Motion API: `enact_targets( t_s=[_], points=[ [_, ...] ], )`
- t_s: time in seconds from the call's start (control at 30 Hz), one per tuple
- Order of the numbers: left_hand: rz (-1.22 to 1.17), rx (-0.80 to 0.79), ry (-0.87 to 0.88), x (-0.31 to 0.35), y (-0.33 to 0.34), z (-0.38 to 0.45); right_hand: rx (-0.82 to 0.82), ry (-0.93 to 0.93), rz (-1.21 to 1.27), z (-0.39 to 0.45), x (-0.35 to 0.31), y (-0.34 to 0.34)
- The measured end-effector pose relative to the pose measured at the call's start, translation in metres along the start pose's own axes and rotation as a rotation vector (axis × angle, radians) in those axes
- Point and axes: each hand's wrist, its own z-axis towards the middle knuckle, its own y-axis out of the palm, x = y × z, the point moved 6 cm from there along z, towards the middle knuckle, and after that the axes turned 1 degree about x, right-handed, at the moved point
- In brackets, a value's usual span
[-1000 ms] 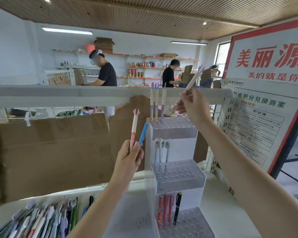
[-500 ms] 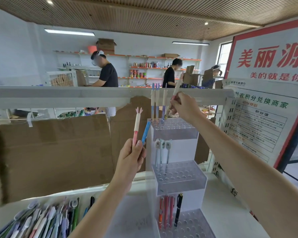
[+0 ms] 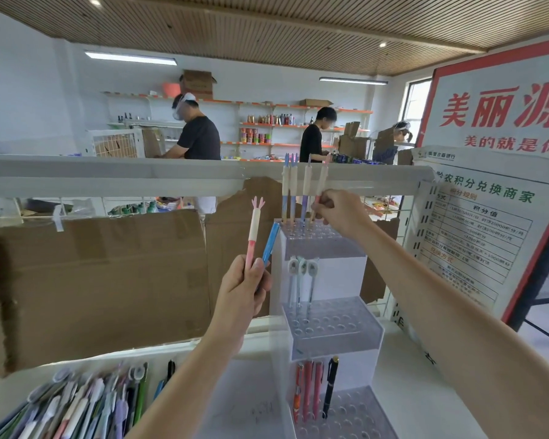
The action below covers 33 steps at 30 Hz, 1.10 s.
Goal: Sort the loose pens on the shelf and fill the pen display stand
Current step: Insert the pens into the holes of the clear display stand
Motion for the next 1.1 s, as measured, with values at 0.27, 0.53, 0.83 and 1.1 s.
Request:
enact_targets(
  t_s=[0.27, 0.53, 0.83, 1.1],
  points=[
    [-0.011, -0.013, -0.019, -0.003, 0.006, -0.002, -0.033, 0.019, -0.032, -0.001, 0.000, 0.006],
    [-0.010, -0.013, -0.014, 0.001, 0.006, -0.006, -0.043, 0.036, -0.052, -0.005, -0.002, 0.004],
    [-0.020, -0.014, -0.007, 0.007, 0.005, -0.010, -0.113, 0.069, -0.155, -0.003, -0.007, 0.006],
    [-0.042, -0.020, -0.031, 0.007, 0.003, -0.015, 0.052, 0.086, -0.044, -0.022, -0.004, -0.006]
  ],
)
